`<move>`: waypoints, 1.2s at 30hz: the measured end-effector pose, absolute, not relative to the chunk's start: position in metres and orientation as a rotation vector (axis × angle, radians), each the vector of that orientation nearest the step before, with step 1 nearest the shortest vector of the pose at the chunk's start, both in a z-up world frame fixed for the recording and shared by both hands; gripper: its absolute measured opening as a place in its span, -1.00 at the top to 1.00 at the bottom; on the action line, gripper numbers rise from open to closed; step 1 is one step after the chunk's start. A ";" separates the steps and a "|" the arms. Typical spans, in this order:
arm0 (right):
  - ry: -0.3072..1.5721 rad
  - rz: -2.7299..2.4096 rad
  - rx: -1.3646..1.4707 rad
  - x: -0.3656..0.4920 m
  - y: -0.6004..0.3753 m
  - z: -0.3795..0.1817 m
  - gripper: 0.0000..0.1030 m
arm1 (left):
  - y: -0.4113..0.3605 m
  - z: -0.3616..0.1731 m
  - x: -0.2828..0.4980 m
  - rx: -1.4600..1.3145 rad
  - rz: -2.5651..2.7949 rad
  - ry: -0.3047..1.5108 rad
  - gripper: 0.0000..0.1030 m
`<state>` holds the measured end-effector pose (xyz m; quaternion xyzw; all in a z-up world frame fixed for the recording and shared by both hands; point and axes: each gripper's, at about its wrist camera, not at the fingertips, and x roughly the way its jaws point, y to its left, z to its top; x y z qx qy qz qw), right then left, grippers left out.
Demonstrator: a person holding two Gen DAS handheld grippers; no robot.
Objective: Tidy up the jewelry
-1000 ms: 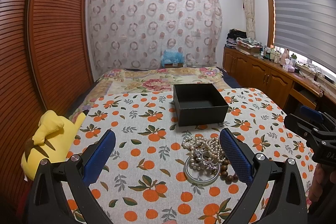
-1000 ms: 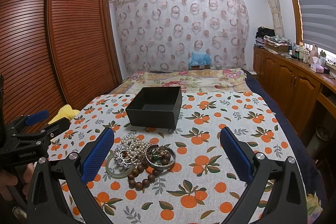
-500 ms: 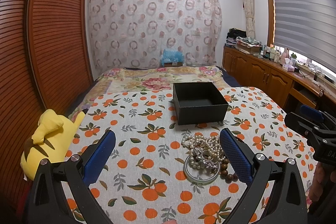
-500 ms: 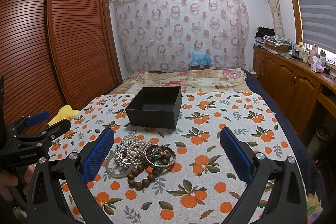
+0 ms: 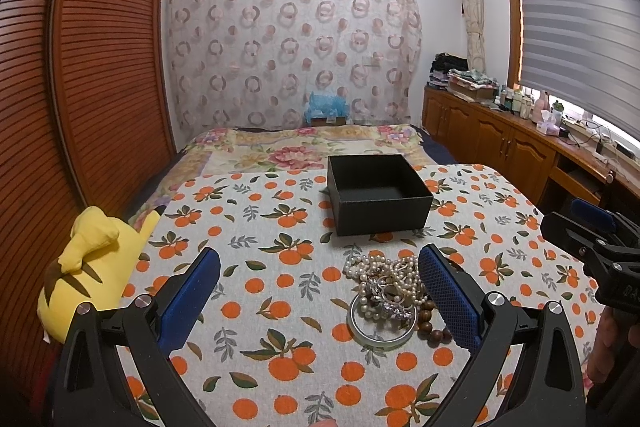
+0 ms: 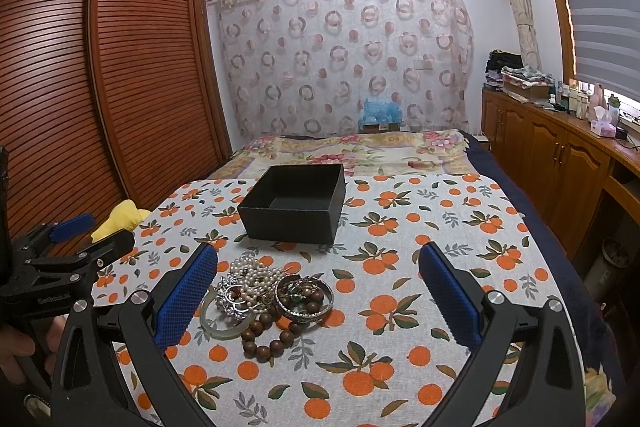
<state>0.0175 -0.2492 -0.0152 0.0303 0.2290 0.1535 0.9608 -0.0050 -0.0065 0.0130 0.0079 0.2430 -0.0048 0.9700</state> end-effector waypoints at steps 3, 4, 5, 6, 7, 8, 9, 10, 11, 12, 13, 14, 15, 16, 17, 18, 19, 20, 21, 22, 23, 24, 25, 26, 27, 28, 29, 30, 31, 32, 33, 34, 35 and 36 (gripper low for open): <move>0.464 0.312 0.062 0.018 -0.250 -0.015 -0.95 | -0.013 0.002 -0.008 0.017 -0.015 0.489 -0.86; 0.463 0.312 0.062 0.018 -0.250 -0.015 -0.95 | -0.013 0.000 -0.009 0.017 -0.017 0.489 -0.86; 0.464 0.313 0.063 0.018 -0.250 -0.015 -0.95 | -0.012 0.000 -0.008 0.017 -0.016 0.489 -0.86; 0.464 0.312 0.063 0.018 -0.250 -0.015 -0.95 | -0.011 0.000 -0.009 0.016 -0.017 0.489 -0.86; 0.463 0.312 0.063 0.018 -0.250 -0.015 -0.95 | -0.011 0.000 -0.008 0.016 -0.016 0.490 -0.86; 0.464 0.312 0.062 0.018 -0.250 -0.015 -0.95 | -0.012 0.000 -0.009 0.017 -0.017 0.490 -0.86; 0.464 0.312 0.063 0.018 -0.250 -0.015 -0.95 | -0.011 0.000 -0.009 0.016 -0.016 0.490 -0.86; 0.464 0.312 0.063 0.018 -0.250 -0.015 -0.95 | -0.014 -0.001 -0.010 0.017 -0.017 0.493 -0.86; 0.465 0.312 0.062 0.018 -0.250 -0.015 -0.95 | -0.012 -0.001 -0.009 0.016 -0.017 0.493 -0.86; 0.465 0.312 0.062 0.017 -0.250 -0.015 -0.95 | -0.013 -0.003 -0.009 0.016 -0.018 0.497 -0.86; 0.465 0.312 0.063 0.017 -0.251 -0.015 -0.95 | -0.011 -0.004 -0.008 0.015 -0.019 0.498 -0.86; 0.467 0.311 0.062 0.018 -0.251 -0.015 -0.95 | -0.012 -0.005 -0.008 0.014 -0.020 0.503 -0.86; 0.469 0.311 0.062 0.016 -0.247 -0.018 -0.95 | -0.011 -0.005 -0.007 0.014 -0.021 0.506 -0.86; 0.471 0.311 0.062 0.017 -0.245 -0.019 -0.95 | -0.011 -0.006 -0.007 0.013 -0.021 0.508 -0.86; 0.473 0.310 0.061 0.017 -0.245 -0.022 -0.95 | -0.011 -0.007 -0.005 0.013 -0.021 0.513 -0.86; 0.476 0.310 0.061 0.016 -0.245 -0.023 -0.95 | -0.010 -0.009 -0.004 0.013 -0.022 0.516 -0.86; 0.479 0.310 0.062 0.017 -0.247 -0.024 -0.95 | -0.010 -0.012 -0.002 0.011 -0.023 0.528 -0.86; 0.481 0.311 0.061 0.021 -0.249 -0.027 -0.95 | -0.008 -0.013 0.001 0.010 -0.025 0.531 -0.86; 0.483 0.311 0.060 0.023 -0.251 -0.029 -0.95 | -0.007 -0.016 0.004 0.008 -0.028 0.544 -0.86; 0.489 0.320 0.055 0.026 -0.251 -0.033 -0.95 | -0.006 -0.017 0.005 0.008 -0.029 0.546 -0.86; 0.493 0.327 0.054 0.027 -0.251 -0.032 -0.95 | -0.006 -0.022 0.008 0.011 -0.036 0.562 -0.86; 0.495 0.328 0.053 0.027 -0.251 -0.031 -0.95 | -0.006 -0.025 0.011 0.013 -0.040 0.573 -0.86; 0.503 0.332 0.048 0.029 -0.251 -0.034 -0.95 | -0.006 -0.026 0.011 0.014 -0.043 0.577 -0.86; 0.510 0.337 0.045 0.031 -0.251 -0.036 -0.95 | -0.006 -0.030 0.014 0.015 -0.049 0.592 -0.86; 0.514 0.343 0.044 0.033 -0.252 -0.038 -0.95 | -0.006 -0.034 0.016 0.014 -0.060 0.605 -0.86; 0.524 0.356 0.040 0.035 -0.252 -0.041 -0.95 | -0.006 -0.037 0.018 0.016 -0.064 0.614 -0.86; 0.531 0.360 0.037 0.037 -0.252 -0.043 -0.93 | -0.006 -0.037 0.019 0.018 -0.066 0.620 -0.86; 0.531 0.360 0.037 0.037 -0.252 -0.043 -0.87 | -0.007 -0.040 0.021 0.021 -0.070 0.629 -0.86; 0.541 0.371 0.034 0.039 -0.252 -0.046 -0.79 | -0.007 -0.041 0.022 0.022 -0.072 0.635 -0.86; 0.565 0.389 0.027 0.044 -0.250 -0.051 -0.76 | -0.007 -0.044 0.024 0.022 -0.079 0.648 -0.86; 0.579 0.395 0.023 0.046 -0.251 -0.052 -0.71 | -0.008 -0.046 0.026 0.023 -0.084 0.657 -0.86; 0.602 0.411 0.017 0.051 -0.249 -0.057 -0.67 | -0.008 -0.048 0.028 0.024 -0.088 0.665 -0.86; 0.615 0.426 0.015 0.054 -0.249 -0.060 -0.66 | -0.008 -0.051 0.030 0.025 -0.097 0.677 -0.86; 0.635 0.445 0.013 0.057 -0.247 -0.064 -0.64 | -0.009 -0.053 0.032 0.026 -0.102 0.685 -0.86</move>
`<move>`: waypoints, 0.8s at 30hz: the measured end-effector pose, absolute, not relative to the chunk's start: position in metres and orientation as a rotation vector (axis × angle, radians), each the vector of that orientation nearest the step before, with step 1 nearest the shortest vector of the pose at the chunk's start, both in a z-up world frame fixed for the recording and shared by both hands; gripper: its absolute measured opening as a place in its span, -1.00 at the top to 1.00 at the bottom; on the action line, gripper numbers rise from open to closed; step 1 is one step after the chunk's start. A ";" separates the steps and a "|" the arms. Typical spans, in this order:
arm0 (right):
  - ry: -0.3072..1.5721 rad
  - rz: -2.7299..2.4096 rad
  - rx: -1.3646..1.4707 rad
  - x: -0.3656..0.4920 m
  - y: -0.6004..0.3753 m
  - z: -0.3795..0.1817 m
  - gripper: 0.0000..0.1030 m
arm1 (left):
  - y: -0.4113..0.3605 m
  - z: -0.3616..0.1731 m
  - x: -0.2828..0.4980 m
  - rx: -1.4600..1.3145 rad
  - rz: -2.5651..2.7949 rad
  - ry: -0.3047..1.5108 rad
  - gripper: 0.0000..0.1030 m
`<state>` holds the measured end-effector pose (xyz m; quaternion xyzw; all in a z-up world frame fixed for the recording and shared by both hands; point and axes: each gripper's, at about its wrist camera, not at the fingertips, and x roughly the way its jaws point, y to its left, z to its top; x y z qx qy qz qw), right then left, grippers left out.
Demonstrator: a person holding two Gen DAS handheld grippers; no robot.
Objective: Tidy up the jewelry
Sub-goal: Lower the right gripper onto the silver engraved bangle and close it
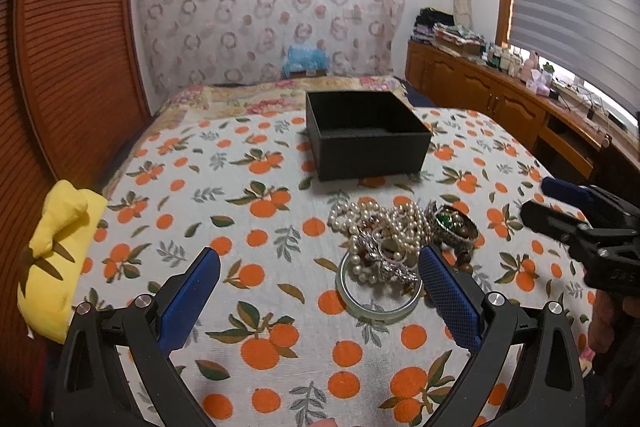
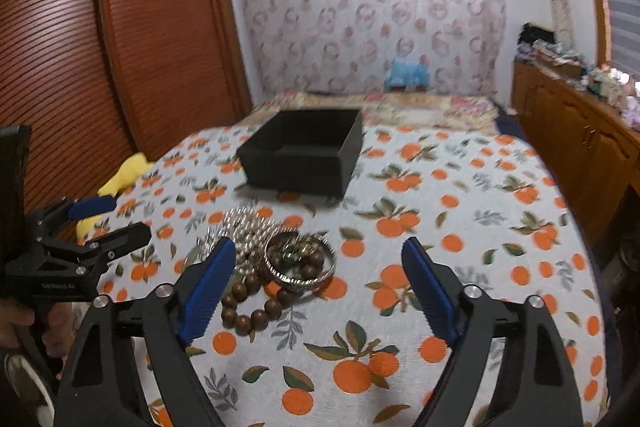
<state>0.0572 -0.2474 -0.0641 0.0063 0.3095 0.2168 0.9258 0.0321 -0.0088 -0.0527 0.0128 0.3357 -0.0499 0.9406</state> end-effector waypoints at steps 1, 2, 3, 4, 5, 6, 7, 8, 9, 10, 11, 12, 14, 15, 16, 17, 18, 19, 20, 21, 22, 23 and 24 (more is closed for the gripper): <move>0.654 0.457 0.011 0.061 -0.246 -0.068 -0.63 | -0.010 -0.054 0.033 0.028 -0.103 0.689 -0.86; 0.678 0.469 0.009 0.066 -0.245 -0.073 -0.63 | -0.010 -0.055 0.035 0.029 -0.107 0.695 -0.86; 0.699 0.485 0.006 0.070 -0.243 -0.077 -0.63 | -0.010 -0.057 0.036 0.028 -0.112 0.702 -0.86; 0.716 0.498 0.006 0.073 -0.241 -0.081 -0.63 | -0.010 -0.058 0.037 0.028 -0.115 0.706 -0.86; 0.731 0.508 0.003 0.077 -0.239 -0.085 -0.63 | -0.010 -0.060 0.039 0.026 -0.122 0.716 -0.86; 0.746 0.519 0.000 0.080 -0.237 -0.087 -0.62 | -0.010 -0.061 0.040 0.025 -0.127 0.722 -0.86; 0.764 0.535 -0.007 0.084 -0.234 -0.091 -0.61 | -0.010 -0.062 0.041 0.024 -0.133 0.729 -0.86; 0.776 0.538 -0.012 0.087 -0.232 -0.092 -0.59 | -0.010 -0.064 0.043 0.024 -0.139 0.738 -0.86; 0.796 0.547 -0.016 0.091 -0.230 -0.095 -0.53 | -0.011 -0.065 0.045 0.026 -0.141 0.743 -0.86; 0.814 0.563 -0.016 0.095 -0.228 -0.098 -0.51 | -0.012 -0.066 0.046 0.029 -0.143 0.746 -0.86; 0.828 0.573 -0.017 0.099 -0.226 -0.101 -0.49 | -0.012 -0.066 0.047 0.031 -0.145 0.751 -0.86; 0.844 0.582 -0.015 0.103 -0.224 -0.103 -0.46 | -0.012 -0.067 0.048 0.032 -0.151 0.755 -0.86; 0.864 0.596 -0.018 0.110 -0.219 -0.107 -0.40 | -0.013 -0.067 0.050 0.031 -0.158 0.759 -0.86; 0.877 0.600 -0.017 0.113 -0.217 -0.109 -0.34 | -0.014 -0.067 0.051 0.032 -0.164 0.763 -0.86; 0.885 0.607 -0.016 0.116 -0.215 -0.111 -0.29 | -0.014 -0.068 0.052 0.033 -0.169 0.767 -0.86; 0.888 0.609 -0.016 0.117 -0.215 -0.111 -0.21 | -0.015 -0.069 0.054 0.038 -0.174 0.771 -0.86; 0.889 0.615 -0.016 0.118 -0.215 -0.112 -0.20 | -0.016 -0.070 0.056 0.043 -0.175 0.775 -0.86; 0.887 0.622 -0.017 0.119 -0.214 -0.111 -0.20 | -0.016 -0.071 0.059 0.048 -0.178 0.781 -0.86; 0.884 0.623 -0.018 0.118 -0.214 -0.110 -0.20 | -0.017 -0.072 0.060 0.050 -0.185 0.784 -0.86; 0.876 0.623 -0.018 0.118 -0.216 -0.109 -0.20 | -0.017 -0.072 0.061 0.049 -0.194 0.785 -0.86; 0.856 0.627 -0.017 0.116 -0.217 -0.105 -0.20 | -0.018 -0.072 0.063 0.051 -0.199 0.786 -0.86; 0.840 0.630 -0.012 0.114 -0.220 -0.102 -0.20 | -0.019 -0.073 0.065 0.054 -0.207 0.789 -0.86; 0.830 0.631 -0.008 0.113 -0.222 -0.100 -0.20 | -0.020 -0.074 0.067 0.053 -0.214 0.791 -0.86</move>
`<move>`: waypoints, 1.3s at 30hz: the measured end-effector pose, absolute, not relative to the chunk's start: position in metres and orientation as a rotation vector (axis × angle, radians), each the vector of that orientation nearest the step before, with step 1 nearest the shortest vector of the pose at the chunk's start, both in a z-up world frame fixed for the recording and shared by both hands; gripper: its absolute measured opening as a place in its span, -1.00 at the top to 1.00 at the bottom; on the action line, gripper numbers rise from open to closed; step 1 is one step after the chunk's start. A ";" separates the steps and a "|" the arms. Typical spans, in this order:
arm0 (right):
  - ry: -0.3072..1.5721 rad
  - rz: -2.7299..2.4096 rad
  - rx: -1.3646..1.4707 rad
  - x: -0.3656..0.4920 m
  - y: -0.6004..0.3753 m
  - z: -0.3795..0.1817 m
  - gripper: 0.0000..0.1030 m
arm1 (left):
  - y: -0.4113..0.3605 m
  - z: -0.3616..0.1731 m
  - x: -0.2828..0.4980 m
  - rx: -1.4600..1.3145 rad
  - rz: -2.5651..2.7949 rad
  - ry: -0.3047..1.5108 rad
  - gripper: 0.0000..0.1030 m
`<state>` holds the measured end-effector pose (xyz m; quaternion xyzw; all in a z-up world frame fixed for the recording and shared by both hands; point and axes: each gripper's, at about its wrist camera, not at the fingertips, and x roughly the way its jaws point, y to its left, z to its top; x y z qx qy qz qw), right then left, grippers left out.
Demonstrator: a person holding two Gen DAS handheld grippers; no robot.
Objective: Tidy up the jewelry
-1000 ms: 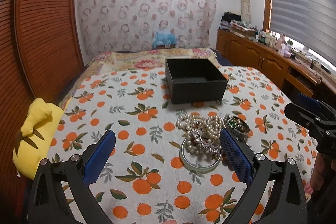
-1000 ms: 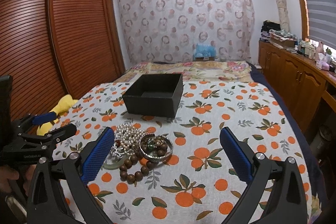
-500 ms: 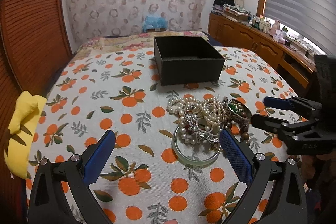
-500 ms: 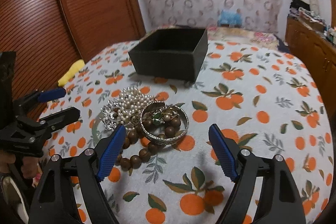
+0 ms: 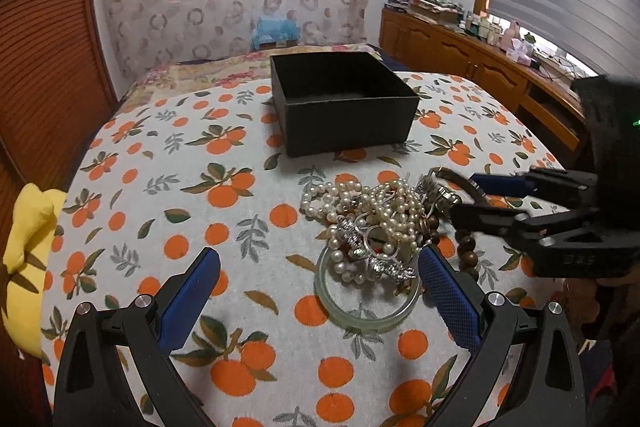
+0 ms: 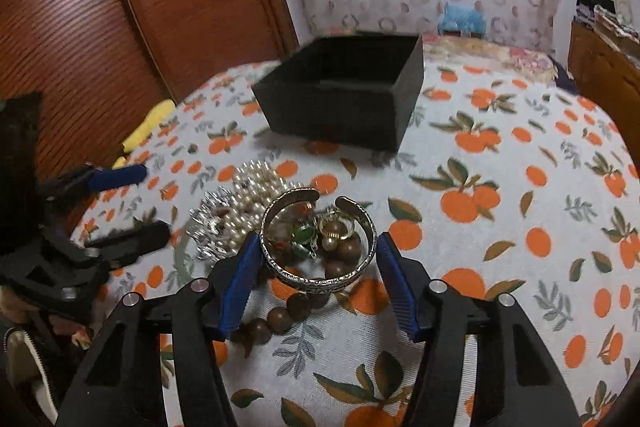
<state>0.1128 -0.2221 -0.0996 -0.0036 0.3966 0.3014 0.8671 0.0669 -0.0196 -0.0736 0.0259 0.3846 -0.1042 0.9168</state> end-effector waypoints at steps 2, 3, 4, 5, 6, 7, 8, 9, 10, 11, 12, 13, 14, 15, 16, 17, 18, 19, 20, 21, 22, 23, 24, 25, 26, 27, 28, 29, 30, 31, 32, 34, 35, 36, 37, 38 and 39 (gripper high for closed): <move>0.807 0.626 0.000 0.110 -0.227 -0.092 -0.20 | -0.023 -0.073 0.071 0.052 -0.235 0.793 -0.86; 0.798 0.620 -0.001 0.109 -0.230 -0.089 -0.20 | -0.024 -0.073 0.073 0.052 -0.242 0.792 -0.84; 0.786 0.613 -0.003 0.107 -0.233 -0.086 -0.20 | -0.027 -0.072 0.075 0.054 -0.258 0.792 -0.73; 0.779 0.608 -0.002 0.106 -0.237 -0.084 -0.20 | -0.029 -0.072 0.078 0.057 -0.268 0.796 -0.67; 0.776 0.603 -0.002 0.106 -0.239 -0.083 -0.20 | -0.032 -0.073 0.081 0.057 -0.282 0.801 -0.58; 0.773 0.596 -0.002 0.106 -0.242 -0.082 -0.20 | -0.034 -0.073 0.083 0.054 -0.297 0.809 -0.47; 0.771 0.588 0.000 0.105 -0.246 -0.081 -0.20 | -0.036 -0.074 0.088 0.048 -0.318 0.820 -0.39; 0.771 0.581 0.004 0.105 -0.249 -0.081 -0.20 | -0.038 -0.075 0.091 0.043 -0.331 0.828 -0.23; 0.771 0.576 0.007 0.105 -0.252 -0.082 -0.20 | -0.041 -0.075 0.095 0.044 -0.340 0.835 -0.14; 0.769 0.565 0.006 0.105 -0.256 -0.082 -0.20 | -0.043 -0.075 0.097 0.045 -0.343 0.834 -0.11; 0.769 0.557 0.006 0.104 -0.258 -0.083 -0.20 | -0.045 -0.075 0.099 0.046 -0.344 0.833 -0.02; 0.769 0.552 0.007 0.104 -0.260 -0.083 -0.20 | -0.047 -0.076 0.101 0.047 -0.347 0.833 0.17; 0.769 0.548 0.009 0.104 -0.263 -0.084 -0.20 | -0.049 -0.077 0.104 0.043 -0.358 0.843 0.24; 0.770 0.543 0.011 0.103 -0.265 -0.085 -0.20 | -0.051 -0.079 0.107 0.033 -0.372 0.854 0.30; 0.770 0.540 0.012 0.103 -0.266 -0.086 -0.20 | -0.052 -0.079 0.109 0.027 -0.380 0.859 0.31; 0.770 0.539 0.014 0.103 -0.267 -0.086 -0.20 | -0.054 -0.081 0.111 0.027 -0.386 0.864 0.32; 0.771 0.538 0.016 0.103 -0.268 -0.087 -0.20 | -0.056 -0.082 0.113 0.033 -0.384 0.867 0.39; 0.771 0.538 0.017 0.102 -0.269 -0.087 -0.20 | -0.057 -0.083 0.114 0.037 -0.381 0.871 0.43; 0.772 0.538 0.017 0.102 -0.269 -0.088 -0.20 | -0.057 -0.083 0.116 0.039 -0.377 0.871 0.44; 0.773 0.537 0.014 0.101 -0.269 -0.089 -0.20 | -0.058 -0.083 0.117 0.038 -0.376 0.870 0.44; 0.774 0.538 0.011 0.100 -0.267 -0.090 -0.20 | -0.058 -0.083 0.118 0.036 -0.375 0.871 0.45; 0.775 0.539 0.009 0.099 -0.267 -0.090 -0.20 | -0.057 -0.083 0.119 0.035 -0.371 0.872 0.50; 0.775 0.539 0.007 0.099 -0.266 -0.091 -0.20 | -0.056 -0.083 0.119 0.038 -0.367 0.871 0.54; 0.775 0.540 0.006 0.099 -0.265 -0.091 -0.20 | -0.056 -0.083 0.119 0.041 -0.366 0.870 0.57; 0.775 0.542 0.005 0.098 -0.264 -0.092 -0.20 | -0.055 -0.084 0.119 0.042 -0.364 0.868 0.60; 0.774 0.544 0.004 0.097 -0.263 -0.092 -0.20 | -0.055 -0.084 0.119 0.044 -0.359 0.869 0.72; 0.773 0.547 0.002 0.096 -0.262 -0.092 -0.20 | -0.054 -0.085 0.118 0.046 -0.355 0.869 0.77; 0.772 0.547 0.000 0.096 -0.261 -0.092 -0.20 | -0.052 -0.085 0.117 0.039 -0.365 0.868 0.87; 0.771 0.548 -0.001 0.096 -0.261 -0.092 -0.20 | -0.051 -0.085 0.117 0.035 -0.374 0.869 0.91; 0.771 0.549 -0.002 0.096 -0.261 -0.092 -0.20 | -0.051 -0.085 0.116 0.041 -0.371 0.866 0.91; 0.771 0.550 -0.003 0.096 -0.260 -0.092 -0.20 | -0.052 -0.084 0.115 0.052 -0.371 0.861 0.91; 0.771 0.551 -0.004 0.095 -0.260 -0.092 -0.20 | -0.052 -0.082 0.113 0.051 -0.378 0.853 0.92; 0.772 0.550 -0.004 0.095 -0.260 -0.092 -0.20 | -0.051 -0.078 0.111 0.048 -0.380 0.841 0.92; 0.772 0.548 -0.003 0.096 -0.260 -0.092 -0.20 | -0.050 -0.074 0.110 0.045 -0.383 0.832 0.92; 0.772 0.547 -0.004 0.095 -0.259 -0.092 -0.20 | -0.050 -0.070 0.109 0.039 -0.386 0.820 0.92; 0.771 0.545 -0.004 0.095 -0.259 -0.092 -0.20 | -0.049 -0.063 0.106 0.032 -0.393 0.803 0.92; 0.770 0.546 -0.005 0.095 -0.259 -0.092 -0.20 | -0.048 -0.056 0.104 0.027 -0.399 0.788 0.92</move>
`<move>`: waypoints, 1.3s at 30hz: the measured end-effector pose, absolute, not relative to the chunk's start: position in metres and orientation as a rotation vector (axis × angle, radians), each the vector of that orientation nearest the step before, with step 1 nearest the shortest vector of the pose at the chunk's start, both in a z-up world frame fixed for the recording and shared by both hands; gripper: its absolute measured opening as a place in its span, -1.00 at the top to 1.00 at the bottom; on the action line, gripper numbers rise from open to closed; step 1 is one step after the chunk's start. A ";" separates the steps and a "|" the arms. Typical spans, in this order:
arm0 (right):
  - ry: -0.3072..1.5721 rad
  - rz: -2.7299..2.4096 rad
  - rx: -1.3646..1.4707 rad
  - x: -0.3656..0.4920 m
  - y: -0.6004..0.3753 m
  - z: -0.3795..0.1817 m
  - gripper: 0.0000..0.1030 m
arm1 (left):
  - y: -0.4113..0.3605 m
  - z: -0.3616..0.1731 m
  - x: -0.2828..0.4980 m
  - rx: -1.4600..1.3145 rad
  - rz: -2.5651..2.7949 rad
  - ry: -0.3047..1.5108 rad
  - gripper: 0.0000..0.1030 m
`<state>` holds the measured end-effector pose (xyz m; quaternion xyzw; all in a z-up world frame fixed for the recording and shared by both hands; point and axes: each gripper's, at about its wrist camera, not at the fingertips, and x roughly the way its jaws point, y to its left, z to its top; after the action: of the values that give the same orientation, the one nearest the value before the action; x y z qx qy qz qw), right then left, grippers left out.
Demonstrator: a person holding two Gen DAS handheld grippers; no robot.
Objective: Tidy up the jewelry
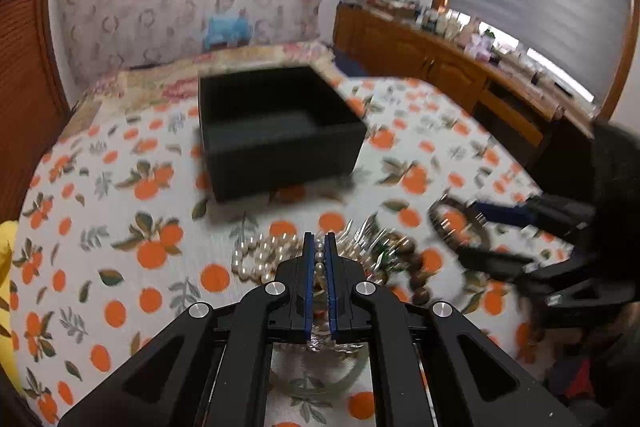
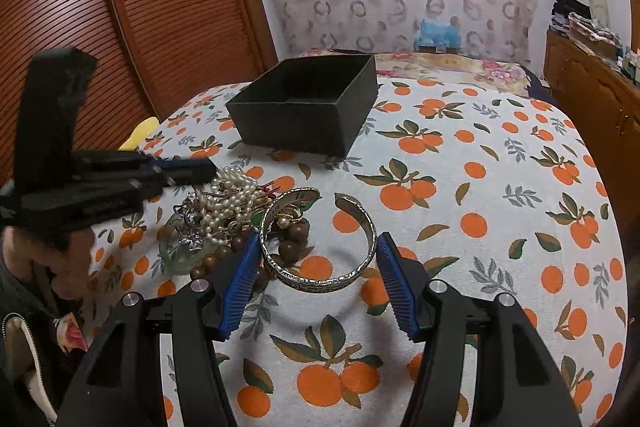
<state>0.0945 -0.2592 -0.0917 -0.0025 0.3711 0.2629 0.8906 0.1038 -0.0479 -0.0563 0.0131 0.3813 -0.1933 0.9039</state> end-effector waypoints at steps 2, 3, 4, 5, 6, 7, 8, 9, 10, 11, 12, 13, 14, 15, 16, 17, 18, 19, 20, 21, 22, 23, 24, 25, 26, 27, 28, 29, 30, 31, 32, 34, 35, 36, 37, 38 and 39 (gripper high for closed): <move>0.768 0.546 -0.007 0.094 -0.259 -0.091 -0.20 | -0.047 -0.043 0.100 0.022 -0.409 0.758 0.92; 0.766 0.546 -0.007 0.094 -0.259 -0.090 -0.20 | -0.047 -0.035 0.098 0.020 -0.414 0.743 0.92; 0.762 0.546 -0.008 0.094 -0.258 -0.088 -0.20 | -0.046 -0.030 0.097 0.020 -0.417 0.733 0.92; 0.760 0.547 -0.009 0.094 -0.258 -0.087 -0.20 | -0.046 -0.022 0.096 0.017 -0.422 0.718 0.92; 0.755 0.549 -0.010 0.094 -0.258 -0.085 -0.20 | -0.045 -0.016 0.095 0.015 -0.424 0.707 0.92; 0.750 0.550 -0.011 0.094 -0.258 -0.083 -0.20 | -0.045 -0.011 0.095 0.014 -0.426 0.695 0.92; 0.745 0.552 -0.013 0.094 -0.257 -0.081 -0.20 | -0.045 -0.002 0.093 0.014 -0.426 0.676 0.92; 0.740 0.553 -0.015 0.095 -0.256 -0.079 -0.20 | -0.044 0.002 0.093 0.014 -0.425 0.666 0.92; 0.735 0.556 -0.019 0.096 -0.255 -0.077 -0.20 | -0.043 0.010 0.092 0.013 -0.424 0.649 0.92; 0.731 0.557 -0.022 0.096 -0.255 -0.075 -0.20 | -0.043 0.014 0.091 0.012 -0.422 0.639 0.92; 0.726 0.559 -0.026 0.097 -0.254 -0.073 -0.20 | -0.042 0.020 0.090 0.010 -0.422 0.627 0.92; 0.723 0.560 -0.030 0.097 -0.253 -0.071 -0.20 | -0.041 0.027 0.089 0.007 -0.423 0.612 0.92; 0.718 0.562 -0.035 0.098 -0.252 -0.068 -0.20 | -0.040 0.032 0.088 0.007 -0.422 0.603 0.92; 0.713 0.562 -0.043 0.099 -0.250 -0.066 -0.20 | -0.040 0.037 0.088 0.008 -0.422 0.592 0.92; 0.709 0.562 -0.048 0.100 -0.249 -0.064 -0.20 | -0.039 0.043 0.087 0.009 -0.424 0.583 0.92; 0.704 0.561 -0.053 0.102 -0.248 -0.061 -0.20 | -0.039 0.047 0.087 0.009 -0.424 0.576 0.92; 0.700 0.561 -0.056 0.104 -0.247 -0.059 -0.20 | -0.038 0.053 0.087 0.013 -0.421 0.563 0.92; 0.696 0.560 -0.061 0.107 -0.246 -0.056 -0.20 | -0.038 0.056 0.087 0.015 -0.419 0.556 0.92; 0.692 0.558 -0.067 0.109 -0.245 -0.054 -0.20 | -0.037 0.062 0.088 0.020 -0.415 0.542 0.92; 0.689 0.558 -0.072 0.112 -0.244 -0.053 -0.20 | -0.037 0.066 0.088 0.021 -0.411 0.535 0.92; 0.687 0.558 -0.076 0.115 -0.243 -0.051 -0.20 | -0.035 0.071 0.090 0.022 -0.404 0.525 0.92; 0.684 0.558 -0.080 0.119 -0.241 -0.049 -0.20 | -0.033 0.073 0.091 0.019 -0.402 0.521 0.92; 0.682 0.557 -0.084 0.123 -0.240 -0.047 -0.20 | -0.031 0.076 0.093 0.016 -0.399 0.518 0.92; 0.676 0.555 -0.091 0.128 -0.238 -0.044 -0.20 | -0.029 0.078 0.096 0.014 -0.393 0.514 0.92; 0.673 0.553 -0.095 0.132 -0.236 -0.043 -0.20 | -0.027 0.080 0.099 0.013 -0.385 0.509 0.92; 0.670 0.552 -0.097 0.136 -0.234 -0.041 -0.20 | -0.026 0.083 0.103 0.013 -0.376 0.506 0.92; 0.668 0.551 -0.098 0.144 -0.232 -0.039 -0.20 | -0.024 0.085 0.107 0.012 -0.368 0.504 0.92; 0.667 0.551 -0.099 0.148 -0.231 -0.038 -0.20 | -0.023 0.087 0.110 0.013 -0.360 0.502 0.92; 0.667 0.552 -0.102 0.154 -0.228 -0.036 -0.20 | -0.021 0.088 0.113 0.014 -0.354 0.501 0.92; 0.665 0.550 -0.109 0.160 -0.225 -0.035 -0.20 | -0.019 0.090 0.116 0.013 -0.350 0.500 0.92; 0.664 0.549 -0.113 0.165 -0.223 -0.034 -0.20 | -0.018 0.091 0.120 0.015 -0.343 0.498 0.92; 0.664 0.552 -0.126 0.175 -0.217 -0.033 -0.20 | -0.018 0.093 0.125 0.021 -0.333 0.495 0.92; 0.663 0.552 -0.131 0.179 -0.214 -0.033 -0.20 | -0.017 0.094 0.129 0.022 -0.329 0.497 0.92; 0.663 0.550 -0.138 0.184 -0.211 -0.033 -0.20 | -0.017 0.095 0.132 0.022 -0.326 0.499 0.92; 0.663 0.550 -0.142 0.188 -0.209 -0.033 -0.20 | -0.016 0.096 0.134 0.024 -0.321 0.499 0.92; 0.664 0.551 -0.150 0.193 -0.205 -0.033 -0.20 | -0.015 0.097 0.138 0.028 -0.312 0.499 0.92; 0.665 0.552 -0.158 0.196 -0.202 -0.033 -0.20 | -0.015 0.097 0.140 0.028 -0.309 0.500 0.92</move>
<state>0.1965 -0.2024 -0.0331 -0.0767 0.3219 0.2670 0.9051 0.1400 -0.0148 0.0967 0.0140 0.2464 -0.1523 0.9570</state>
